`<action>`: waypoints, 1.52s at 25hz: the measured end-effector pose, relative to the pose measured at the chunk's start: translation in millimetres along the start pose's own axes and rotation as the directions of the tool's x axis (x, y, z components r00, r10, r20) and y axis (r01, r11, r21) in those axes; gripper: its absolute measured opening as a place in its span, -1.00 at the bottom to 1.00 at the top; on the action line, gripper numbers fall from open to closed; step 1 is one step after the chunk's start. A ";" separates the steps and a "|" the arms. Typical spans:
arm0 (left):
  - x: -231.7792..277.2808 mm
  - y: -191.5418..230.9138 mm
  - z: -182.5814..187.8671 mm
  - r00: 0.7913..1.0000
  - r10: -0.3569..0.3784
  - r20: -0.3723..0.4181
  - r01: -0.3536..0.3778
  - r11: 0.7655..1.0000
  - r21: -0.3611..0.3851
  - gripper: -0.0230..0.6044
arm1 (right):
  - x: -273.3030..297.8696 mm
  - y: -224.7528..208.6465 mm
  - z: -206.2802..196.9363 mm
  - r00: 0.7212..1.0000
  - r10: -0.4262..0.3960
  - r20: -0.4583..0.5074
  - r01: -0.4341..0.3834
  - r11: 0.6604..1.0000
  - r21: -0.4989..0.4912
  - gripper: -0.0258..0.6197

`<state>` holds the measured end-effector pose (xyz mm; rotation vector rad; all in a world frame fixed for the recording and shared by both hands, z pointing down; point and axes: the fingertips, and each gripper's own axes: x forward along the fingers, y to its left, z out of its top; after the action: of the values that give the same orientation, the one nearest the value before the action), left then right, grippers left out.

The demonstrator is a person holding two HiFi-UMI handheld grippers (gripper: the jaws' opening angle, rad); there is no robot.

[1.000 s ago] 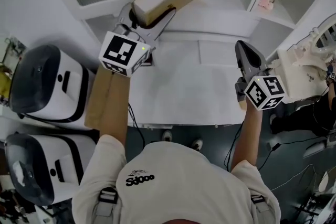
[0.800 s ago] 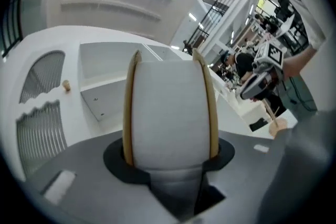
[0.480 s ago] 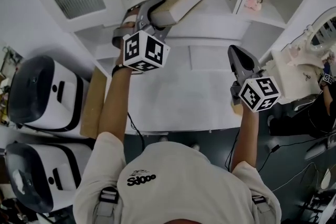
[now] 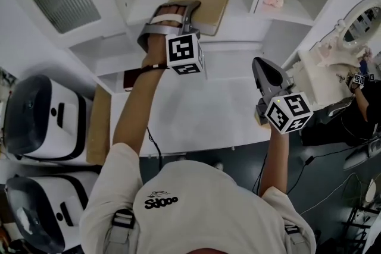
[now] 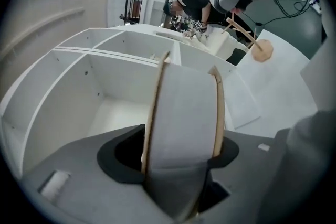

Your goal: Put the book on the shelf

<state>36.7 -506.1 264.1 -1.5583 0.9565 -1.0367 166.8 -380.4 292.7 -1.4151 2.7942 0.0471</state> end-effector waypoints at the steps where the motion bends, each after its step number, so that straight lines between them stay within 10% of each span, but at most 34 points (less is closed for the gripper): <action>1: 6.0 -2.1 1.3 1.000 -0.008 -0.002 0.008 1.000 0.001 0.11 | -2.4 -3.0 -1.2 1.000 -0.010 -0.002 0.010 1.000 0.004 -0.92; 30: 134.0 0.7 30.5 0.954 -0.189 -0.234 0.181 0.982 -0.055 0.69 | -47.3 -47.2 -27.3 0.987 -0.152 -0.054 0.154 0.987 0.040 -0.92; 38: 115.7 10.4 44.4 0.987 -0.133 -0.094 0.123 0.987 -0.102 0.65 | -61.0 -46.7 -14.1 0.988 -0.151 -0.030 0.151 0.988 0.006 -0.92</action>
<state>114.9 -602.8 266.1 -1.6780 0.9982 -1.1840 240.6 -359.4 307.0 -1.6340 2.6964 0.0133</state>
